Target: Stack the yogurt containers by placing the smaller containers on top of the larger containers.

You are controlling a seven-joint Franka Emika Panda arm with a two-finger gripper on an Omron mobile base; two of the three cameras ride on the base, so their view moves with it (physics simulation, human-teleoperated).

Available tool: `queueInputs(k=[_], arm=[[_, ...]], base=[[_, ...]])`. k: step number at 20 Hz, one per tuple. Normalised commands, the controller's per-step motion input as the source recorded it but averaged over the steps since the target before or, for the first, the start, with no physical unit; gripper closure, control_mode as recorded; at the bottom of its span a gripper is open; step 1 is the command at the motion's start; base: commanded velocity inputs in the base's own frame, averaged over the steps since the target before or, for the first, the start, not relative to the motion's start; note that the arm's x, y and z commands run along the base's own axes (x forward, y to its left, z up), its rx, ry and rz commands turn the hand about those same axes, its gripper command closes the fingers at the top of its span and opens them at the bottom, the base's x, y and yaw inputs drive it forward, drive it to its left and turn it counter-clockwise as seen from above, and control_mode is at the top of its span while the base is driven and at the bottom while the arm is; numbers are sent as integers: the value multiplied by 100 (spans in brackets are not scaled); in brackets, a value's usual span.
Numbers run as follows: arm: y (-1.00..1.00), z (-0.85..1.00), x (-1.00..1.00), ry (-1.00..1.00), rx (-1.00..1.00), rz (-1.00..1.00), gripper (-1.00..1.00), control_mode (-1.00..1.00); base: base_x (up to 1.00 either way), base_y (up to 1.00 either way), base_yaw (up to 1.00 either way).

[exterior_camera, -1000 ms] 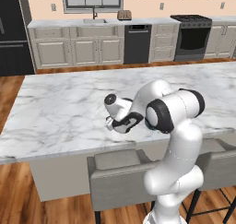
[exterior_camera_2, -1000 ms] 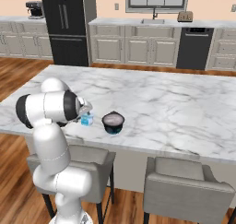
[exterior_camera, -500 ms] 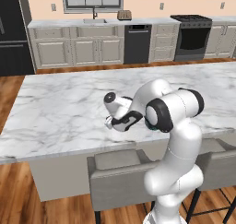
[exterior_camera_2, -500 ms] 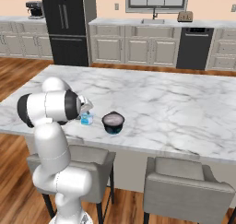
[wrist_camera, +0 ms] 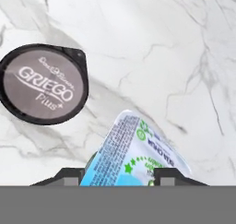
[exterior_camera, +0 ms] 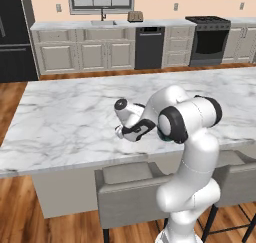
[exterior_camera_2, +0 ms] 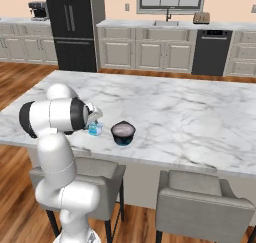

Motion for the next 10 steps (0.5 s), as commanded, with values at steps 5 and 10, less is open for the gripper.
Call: queueInputs(k=[5, 10], arm=[[-22, 27, -23, -8, 0, -2, 100, -100], [-10, 49, -16, -12, 0, -2, 100, -100]], base=[[0, 0, 0], [0, 0, 0]])
